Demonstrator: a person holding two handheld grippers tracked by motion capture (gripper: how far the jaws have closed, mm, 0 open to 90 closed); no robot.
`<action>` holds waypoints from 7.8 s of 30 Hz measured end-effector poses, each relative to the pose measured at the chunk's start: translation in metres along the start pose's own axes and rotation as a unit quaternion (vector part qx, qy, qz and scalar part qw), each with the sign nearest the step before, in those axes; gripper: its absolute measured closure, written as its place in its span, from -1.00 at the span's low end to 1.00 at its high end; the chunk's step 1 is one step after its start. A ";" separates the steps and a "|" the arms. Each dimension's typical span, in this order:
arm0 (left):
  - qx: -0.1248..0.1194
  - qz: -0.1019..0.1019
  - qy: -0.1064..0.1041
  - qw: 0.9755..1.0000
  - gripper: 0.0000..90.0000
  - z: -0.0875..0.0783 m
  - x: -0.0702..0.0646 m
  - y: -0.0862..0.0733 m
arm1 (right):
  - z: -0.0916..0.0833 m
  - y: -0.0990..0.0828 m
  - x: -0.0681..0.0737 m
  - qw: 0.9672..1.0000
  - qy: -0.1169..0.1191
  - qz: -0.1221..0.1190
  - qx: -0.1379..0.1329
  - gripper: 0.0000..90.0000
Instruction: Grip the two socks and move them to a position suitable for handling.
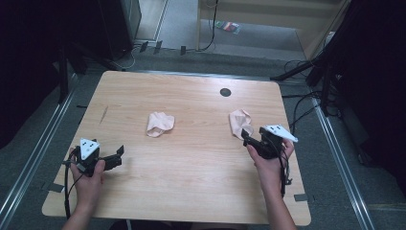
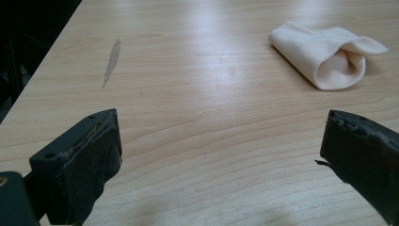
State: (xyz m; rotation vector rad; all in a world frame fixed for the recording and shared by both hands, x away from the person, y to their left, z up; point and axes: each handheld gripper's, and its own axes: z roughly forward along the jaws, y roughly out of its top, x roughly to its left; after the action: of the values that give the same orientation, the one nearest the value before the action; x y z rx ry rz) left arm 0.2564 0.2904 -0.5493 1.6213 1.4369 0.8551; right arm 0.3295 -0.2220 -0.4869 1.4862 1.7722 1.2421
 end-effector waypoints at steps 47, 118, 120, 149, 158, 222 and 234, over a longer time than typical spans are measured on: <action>-0.015 0.007 -0.054 0.998 -1.00 -0.019 -0.035 0.029 | 0.043 0.016 0.026 0.998 -0.014 -0.049 0.022 0.90; 0.068 0.042 -0.257 0.963 -0.65 0.000 -0.124 0.006 | -0.021 -0.027 0.166 0.979 0.150 -0.120 0.071 0.90; 0.063 0.040 -0.270 0.960 -0.68 -0.001 -0.129 0.006 | -0.022 -0.016 0.173 0.979 0.151 -0.124 0.063 0.90; 0.083 0.238 -0.160 0.954 0.20 0.001 -0.129 -0.003 | 0.003 -0.066 0.098 0.979 0.149 -0.054 0.129 0.92; 0.070 0.171 -0.246 0.952 -0.18 0.000 -0.090 0.008 | 0.016 -0.064 0.086 0.981 0.111 -0.104 0.118 0.38; 0.078 -0.035 -0.141 0.986 -0.15 0.065 -0.073 0.060 | -0.005 -0.061 0.071 0.989 0.111 -0.043 0.087 -0.24; 0.132 -0.014 -0.069 0.989 0.03 0.121 -0.078 0.074 | -0.001 -0.061 0.070 0.989 0.108 -0.046 0.091 -0.24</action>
State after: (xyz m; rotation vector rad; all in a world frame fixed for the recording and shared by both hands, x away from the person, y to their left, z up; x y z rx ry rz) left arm 0.3870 0.1950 -0.5380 1.8119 1.5193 0.5401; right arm 0.2800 -0.1551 -0.5285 1.3911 2.1224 1.2632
